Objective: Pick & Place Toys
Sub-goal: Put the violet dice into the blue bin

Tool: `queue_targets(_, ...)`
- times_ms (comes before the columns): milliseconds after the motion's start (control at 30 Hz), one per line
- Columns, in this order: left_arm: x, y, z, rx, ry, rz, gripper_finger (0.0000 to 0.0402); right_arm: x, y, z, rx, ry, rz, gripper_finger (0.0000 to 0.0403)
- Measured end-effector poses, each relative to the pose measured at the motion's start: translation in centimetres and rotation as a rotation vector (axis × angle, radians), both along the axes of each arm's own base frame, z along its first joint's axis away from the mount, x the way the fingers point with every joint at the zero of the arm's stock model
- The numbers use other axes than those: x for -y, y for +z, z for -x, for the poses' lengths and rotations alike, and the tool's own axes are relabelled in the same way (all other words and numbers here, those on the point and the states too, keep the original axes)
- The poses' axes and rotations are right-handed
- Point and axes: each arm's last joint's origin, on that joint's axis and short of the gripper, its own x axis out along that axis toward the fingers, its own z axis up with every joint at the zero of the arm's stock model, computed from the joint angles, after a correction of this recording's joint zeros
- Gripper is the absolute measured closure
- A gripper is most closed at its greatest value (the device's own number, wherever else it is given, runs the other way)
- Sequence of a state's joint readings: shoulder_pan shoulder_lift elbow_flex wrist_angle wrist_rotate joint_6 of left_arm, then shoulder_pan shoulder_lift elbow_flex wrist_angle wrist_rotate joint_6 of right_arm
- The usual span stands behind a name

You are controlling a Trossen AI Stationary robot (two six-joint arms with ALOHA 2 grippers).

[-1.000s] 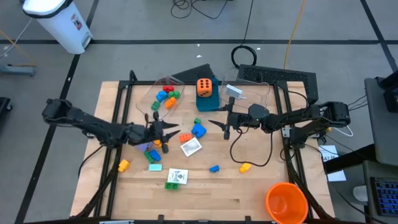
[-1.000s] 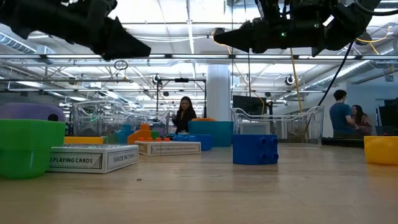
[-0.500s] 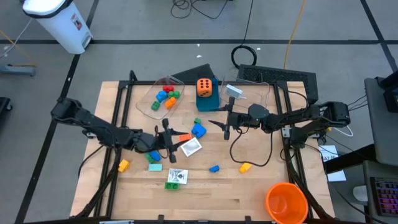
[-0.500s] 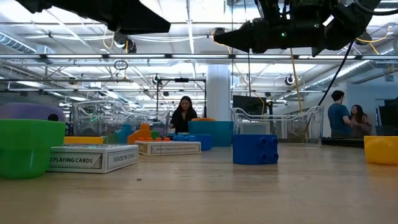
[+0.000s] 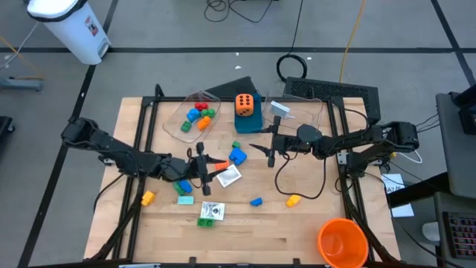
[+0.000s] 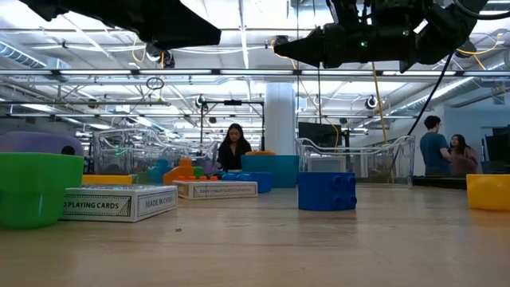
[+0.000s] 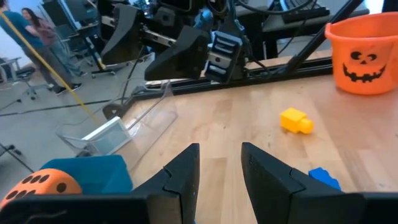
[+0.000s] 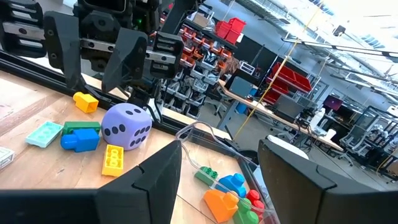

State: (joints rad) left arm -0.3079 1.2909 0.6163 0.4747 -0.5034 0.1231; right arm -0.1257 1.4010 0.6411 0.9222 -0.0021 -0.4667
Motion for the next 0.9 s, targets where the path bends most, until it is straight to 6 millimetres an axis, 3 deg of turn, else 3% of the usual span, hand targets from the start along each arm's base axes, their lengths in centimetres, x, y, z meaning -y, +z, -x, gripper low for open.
queue_targets(900,-1.2,0.0,-0.3,0.017,0.056,0.084,0.0279,0.0,0.0,0.0,0.000,0.000,-0.002,0.0195)
